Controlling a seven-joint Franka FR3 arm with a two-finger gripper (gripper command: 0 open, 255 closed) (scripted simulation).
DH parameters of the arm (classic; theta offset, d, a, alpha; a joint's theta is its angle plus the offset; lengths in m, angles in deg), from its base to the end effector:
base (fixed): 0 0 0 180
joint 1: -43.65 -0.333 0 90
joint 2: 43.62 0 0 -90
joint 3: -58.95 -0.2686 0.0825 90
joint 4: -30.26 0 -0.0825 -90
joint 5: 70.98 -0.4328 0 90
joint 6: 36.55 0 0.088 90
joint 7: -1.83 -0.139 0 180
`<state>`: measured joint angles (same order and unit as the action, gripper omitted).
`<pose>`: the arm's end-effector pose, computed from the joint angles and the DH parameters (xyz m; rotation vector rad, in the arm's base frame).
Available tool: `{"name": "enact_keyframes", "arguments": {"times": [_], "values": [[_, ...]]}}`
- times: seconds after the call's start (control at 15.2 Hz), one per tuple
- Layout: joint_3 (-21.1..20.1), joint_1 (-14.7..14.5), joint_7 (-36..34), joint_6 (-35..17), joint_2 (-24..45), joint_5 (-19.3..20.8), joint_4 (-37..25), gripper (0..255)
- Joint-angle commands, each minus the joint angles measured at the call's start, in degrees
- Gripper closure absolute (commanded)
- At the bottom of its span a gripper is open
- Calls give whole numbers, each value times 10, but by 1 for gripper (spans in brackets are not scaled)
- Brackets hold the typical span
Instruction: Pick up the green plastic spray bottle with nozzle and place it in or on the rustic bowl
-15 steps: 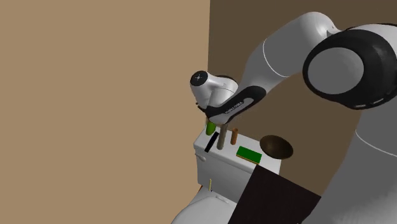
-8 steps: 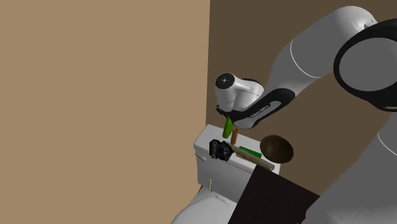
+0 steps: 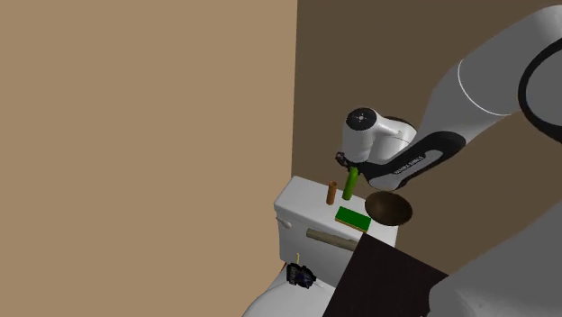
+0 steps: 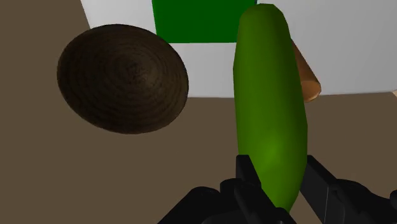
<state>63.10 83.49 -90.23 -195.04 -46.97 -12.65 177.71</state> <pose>0.3750 -0.3245 0.1824 2.0506 -1.8325 0.5556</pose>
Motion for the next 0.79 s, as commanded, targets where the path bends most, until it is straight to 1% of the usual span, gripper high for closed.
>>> {"name": "enact_keyframes", "arguments": {"times": [0.0, 0.46, 0.73], "values": [[20, 19, 17, -21, -15, 18, 21, 255], [97, 89, 92, -90, -51, 74, 70, 255], [147, 128, 152, -129, -56, 93, 83, 255]]}}
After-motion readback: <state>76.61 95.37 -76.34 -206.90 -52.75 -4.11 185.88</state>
